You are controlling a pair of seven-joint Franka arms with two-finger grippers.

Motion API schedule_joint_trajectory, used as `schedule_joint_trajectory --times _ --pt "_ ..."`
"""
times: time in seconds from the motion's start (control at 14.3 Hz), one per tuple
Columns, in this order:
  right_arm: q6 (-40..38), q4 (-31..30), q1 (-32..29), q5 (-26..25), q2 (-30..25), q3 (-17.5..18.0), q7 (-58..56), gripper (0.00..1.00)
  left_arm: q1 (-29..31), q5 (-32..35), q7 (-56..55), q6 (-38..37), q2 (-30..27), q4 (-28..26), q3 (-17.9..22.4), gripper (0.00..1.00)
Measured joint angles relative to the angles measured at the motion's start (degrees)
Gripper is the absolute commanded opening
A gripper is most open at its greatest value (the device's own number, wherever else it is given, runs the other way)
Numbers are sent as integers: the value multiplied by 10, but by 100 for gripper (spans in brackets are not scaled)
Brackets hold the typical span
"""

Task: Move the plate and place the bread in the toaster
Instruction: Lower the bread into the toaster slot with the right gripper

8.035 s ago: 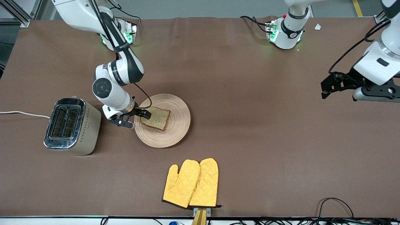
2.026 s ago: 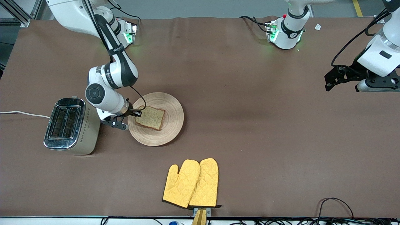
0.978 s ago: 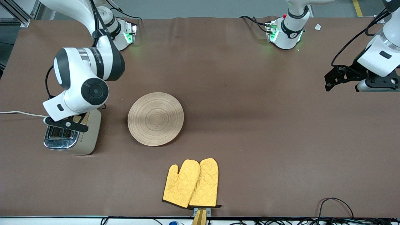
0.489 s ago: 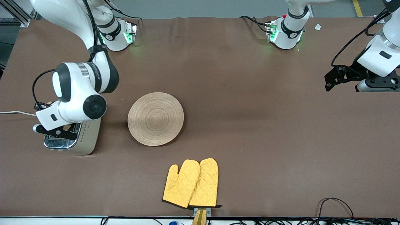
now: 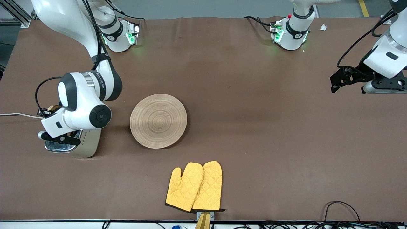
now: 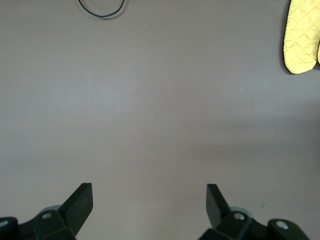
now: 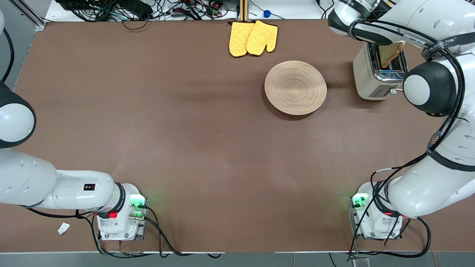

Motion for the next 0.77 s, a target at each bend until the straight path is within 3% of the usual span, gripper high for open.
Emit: schedule_joint_trajectory --times 0.07,0.21,0.28,0.63,0.77 --pt "0 0 1 0 0 0 0 14 0 0 0 0 0 0 0 100" --pt "0 0 2 -1 1 1 1 89 0 0 0 0 0 0 0 100" --pt "0 0 3 -1 2 2 2 100 0 0 0 0 0 0 0 100" --pt "1 22 4 3 6 3 6 100 0 0 0 0 0 0 0 100" --pt "0 65 6 56 5 4 6 100 0 0 0 0 0 0 0 100"
